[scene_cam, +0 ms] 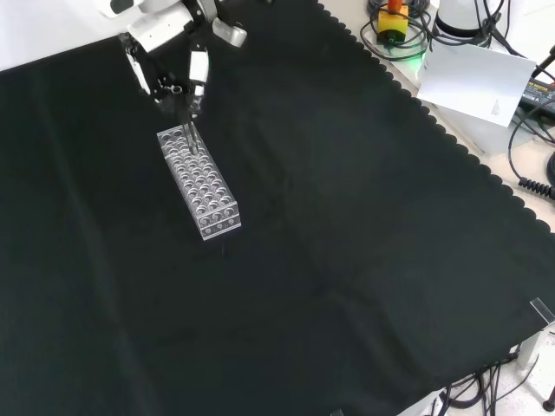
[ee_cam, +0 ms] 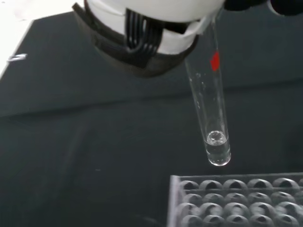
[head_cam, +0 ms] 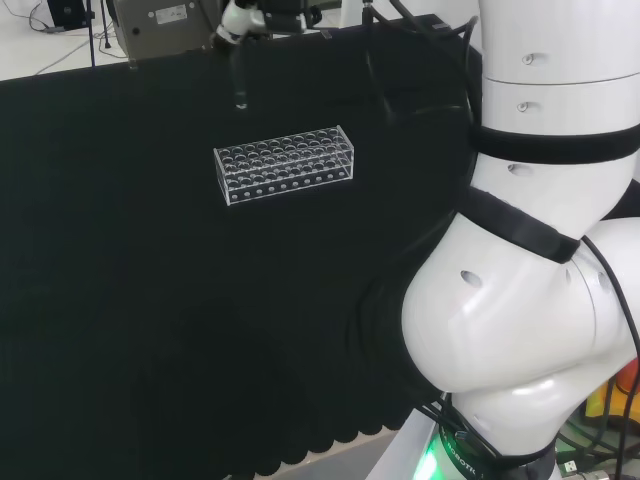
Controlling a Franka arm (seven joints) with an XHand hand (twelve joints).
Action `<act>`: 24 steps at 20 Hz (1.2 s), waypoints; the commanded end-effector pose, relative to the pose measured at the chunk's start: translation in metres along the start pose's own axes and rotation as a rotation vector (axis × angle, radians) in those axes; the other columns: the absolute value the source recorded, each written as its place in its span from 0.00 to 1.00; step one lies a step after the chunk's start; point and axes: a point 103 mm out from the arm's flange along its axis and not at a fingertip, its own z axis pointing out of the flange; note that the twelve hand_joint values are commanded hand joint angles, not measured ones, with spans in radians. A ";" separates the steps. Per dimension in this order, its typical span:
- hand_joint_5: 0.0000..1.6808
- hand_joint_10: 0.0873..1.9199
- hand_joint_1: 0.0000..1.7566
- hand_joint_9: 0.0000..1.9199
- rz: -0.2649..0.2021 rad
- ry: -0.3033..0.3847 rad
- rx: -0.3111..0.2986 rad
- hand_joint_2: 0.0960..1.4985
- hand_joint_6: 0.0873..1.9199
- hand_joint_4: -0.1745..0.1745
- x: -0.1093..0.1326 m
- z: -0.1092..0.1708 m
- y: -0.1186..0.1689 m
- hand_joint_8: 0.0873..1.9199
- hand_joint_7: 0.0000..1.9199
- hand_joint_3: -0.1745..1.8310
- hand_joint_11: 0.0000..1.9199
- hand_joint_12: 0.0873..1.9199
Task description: Shake the test tube.
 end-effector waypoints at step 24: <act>0.84 0.05 0.70 0.93 0.057 0.005 0.000 0.40 0.15 0.00 -0.046 0.005 -0.001 0.07 0.98 0.37 0.73 0.40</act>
